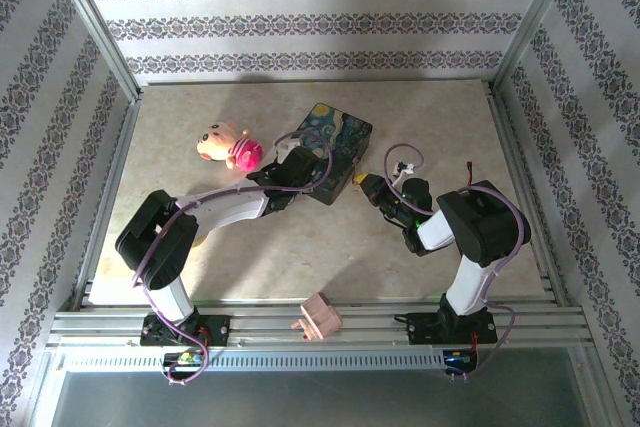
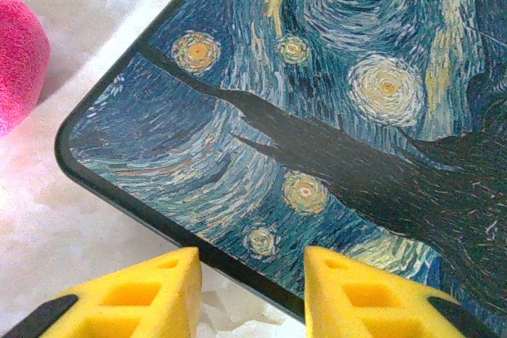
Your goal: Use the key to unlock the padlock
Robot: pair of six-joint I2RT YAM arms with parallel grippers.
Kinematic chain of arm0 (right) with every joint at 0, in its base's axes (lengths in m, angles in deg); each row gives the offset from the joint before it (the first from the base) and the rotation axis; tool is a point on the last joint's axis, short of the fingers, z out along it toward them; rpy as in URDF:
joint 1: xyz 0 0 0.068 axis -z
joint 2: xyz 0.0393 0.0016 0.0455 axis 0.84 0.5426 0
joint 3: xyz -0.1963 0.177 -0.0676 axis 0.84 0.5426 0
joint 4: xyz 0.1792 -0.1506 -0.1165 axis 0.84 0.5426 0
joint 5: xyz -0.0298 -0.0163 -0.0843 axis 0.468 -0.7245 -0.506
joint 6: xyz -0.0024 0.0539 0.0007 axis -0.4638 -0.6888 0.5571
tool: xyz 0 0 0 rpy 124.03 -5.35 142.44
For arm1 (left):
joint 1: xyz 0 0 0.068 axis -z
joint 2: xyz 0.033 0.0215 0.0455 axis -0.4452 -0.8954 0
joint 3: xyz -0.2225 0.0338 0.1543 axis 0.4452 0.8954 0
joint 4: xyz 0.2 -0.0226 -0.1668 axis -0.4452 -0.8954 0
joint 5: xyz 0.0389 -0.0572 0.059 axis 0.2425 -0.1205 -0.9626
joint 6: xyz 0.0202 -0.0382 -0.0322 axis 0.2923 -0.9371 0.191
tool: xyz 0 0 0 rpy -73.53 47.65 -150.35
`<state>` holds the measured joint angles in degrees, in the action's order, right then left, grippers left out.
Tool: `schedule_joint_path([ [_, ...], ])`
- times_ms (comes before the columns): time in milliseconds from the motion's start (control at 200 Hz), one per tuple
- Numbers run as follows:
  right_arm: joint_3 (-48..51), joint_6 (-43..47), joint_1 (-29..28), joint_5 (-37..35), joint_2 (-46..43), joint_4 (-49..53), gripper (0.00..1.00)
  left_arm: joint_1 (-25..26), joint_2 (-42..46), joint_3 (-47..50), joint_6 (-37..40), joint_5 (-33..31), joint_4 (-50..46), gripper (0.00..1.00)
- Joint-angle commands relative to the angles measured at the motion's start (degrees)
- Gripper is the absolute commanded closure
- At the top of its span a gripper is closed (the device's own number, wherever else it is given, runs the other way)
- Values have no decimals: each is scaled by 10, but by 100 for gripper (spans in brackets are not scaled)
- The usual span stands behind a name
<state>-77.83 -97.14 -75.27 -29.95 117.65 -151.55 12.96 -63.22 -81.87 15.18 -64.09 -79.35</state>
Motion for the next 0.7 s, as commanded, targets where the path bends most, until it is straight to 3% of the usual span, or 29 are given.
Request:
schedule_joint_path([
  [0, -21, 17, 7, -81, -10, -69, 100, 1, -20, 37, 22, 12, -107, 65],
  [190, -27, 31, -11, -145, -8, -70, 100, 1, -18, 44, 21, 18, -109, 66],
  [545, -46, 64, -5, -139, -7, -40, 100, 1, -11, 44, 25, 19, -111, 66],
  [700, -40, 88, -9, -157, -9, -26, 100, 1, -8, 46, 25, 23, -111, 71],
])
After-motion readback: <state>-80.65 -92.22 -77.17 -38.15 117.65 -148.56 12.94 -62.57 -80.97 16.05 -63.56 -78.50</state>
